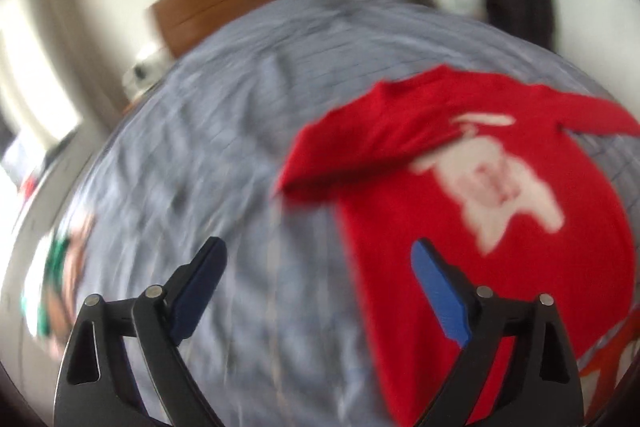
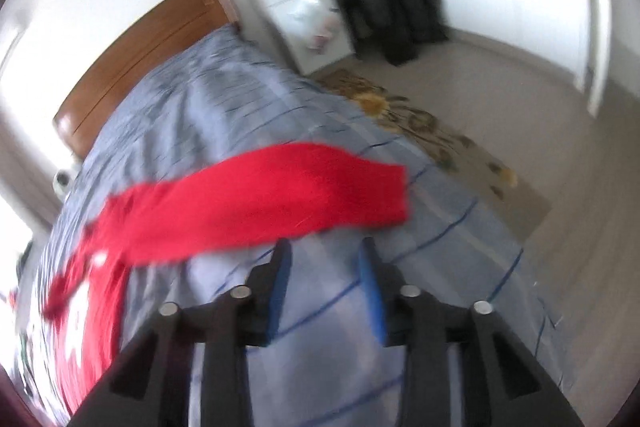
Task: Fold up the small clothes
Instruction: 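Grasp the other sleeve cuff with the left gripper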
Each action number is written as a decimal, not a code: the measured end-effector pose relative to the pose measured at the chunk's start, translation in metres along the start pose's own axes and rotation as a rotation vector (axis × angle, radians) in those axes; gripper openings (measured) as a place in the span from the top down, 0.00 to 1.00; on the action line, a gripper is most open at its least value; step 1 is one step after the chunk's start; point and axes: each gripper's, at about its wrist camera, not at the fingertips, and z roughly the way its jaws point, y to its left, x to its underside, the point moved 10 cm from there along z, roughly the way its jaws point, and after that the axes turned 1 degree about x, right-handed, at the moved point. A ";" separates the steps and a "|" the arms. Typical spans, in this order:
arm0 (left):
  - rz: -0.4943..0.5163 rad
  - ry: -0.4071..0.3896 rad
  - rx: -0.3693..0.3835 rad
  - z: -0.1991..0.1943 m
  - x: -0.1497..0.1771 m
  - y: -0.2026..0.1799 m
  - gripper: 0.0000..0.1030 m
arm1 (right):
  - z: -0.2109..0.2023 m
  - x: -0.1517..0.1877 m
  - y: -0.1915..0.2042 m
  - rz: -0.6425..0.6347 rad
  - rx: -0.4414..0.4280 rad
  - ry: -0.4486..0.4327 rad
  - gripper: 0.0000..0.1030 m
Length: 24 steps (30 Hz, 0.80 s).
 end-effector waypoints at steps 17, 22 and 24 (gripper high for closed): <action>0.158 0.123 -0.008 0.161 -0.075 -0.082 0.96 | -0.018 0.077 0.061 -0.121 -0.100 0.011 0.49; -0.205 0.040 -0.099 0.099 -0.075 0.052 0.96 | -0.018 0.077 0.061 -0.115 -0.104 0.002 0.49; -0.361 0.044 -0.184 0.076 -0.054 0.122 0.96 | -0.019 0.078 0.060 -0.114 -0.104 -0.003 0.49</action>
